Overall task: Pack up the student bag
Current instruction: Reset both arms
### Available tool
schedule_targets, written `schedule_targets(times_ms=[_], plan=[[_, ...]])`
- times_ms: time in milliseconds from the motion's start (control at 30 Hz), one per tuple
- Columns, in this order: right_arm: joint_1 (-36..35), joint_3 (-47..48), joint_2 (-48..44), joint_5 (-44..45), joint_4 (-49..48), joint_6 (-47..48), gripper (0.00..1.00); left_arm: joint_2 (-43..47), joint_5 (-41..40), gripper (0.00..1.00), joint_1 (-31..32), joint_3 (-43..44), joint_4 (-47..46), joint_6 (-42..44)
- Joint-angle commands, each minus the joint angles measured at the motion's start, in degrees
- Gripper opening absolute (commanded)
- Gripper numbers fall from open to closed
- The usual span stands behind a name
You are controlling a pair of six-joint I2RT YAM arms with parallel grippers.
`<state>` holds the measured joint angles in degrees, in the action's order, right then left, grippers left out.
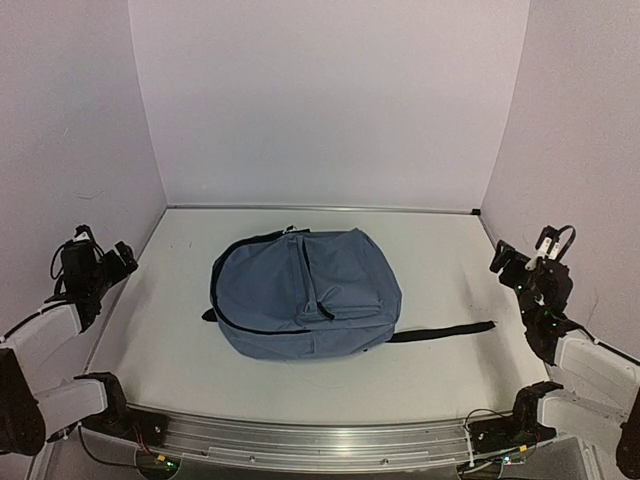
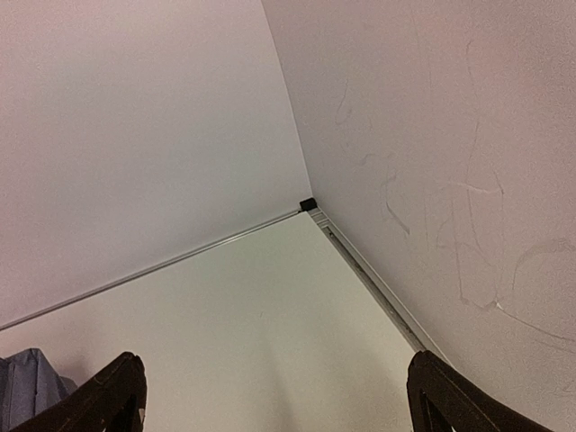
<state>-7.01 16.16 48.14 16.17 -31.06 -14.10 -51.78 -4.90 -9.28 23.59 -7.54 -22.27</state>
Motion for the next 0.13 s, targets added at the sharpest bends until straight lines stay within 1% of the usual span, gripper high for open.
schedule_targets(times_ms=[0, 100], plan=[[0.09, -0.2, -0.5, 1.72, -6.06, 2.04, 0.98, 0.58, -1.69, 1.0, 0.1, -0.08, -4.32, 1.92], [0.08, -0.69, -0.75, 1.81, -6.53, 2.41, 0.98, -0.06, -1.59, 1.0, 0.05, -0.47, -5.19, 2.72]])
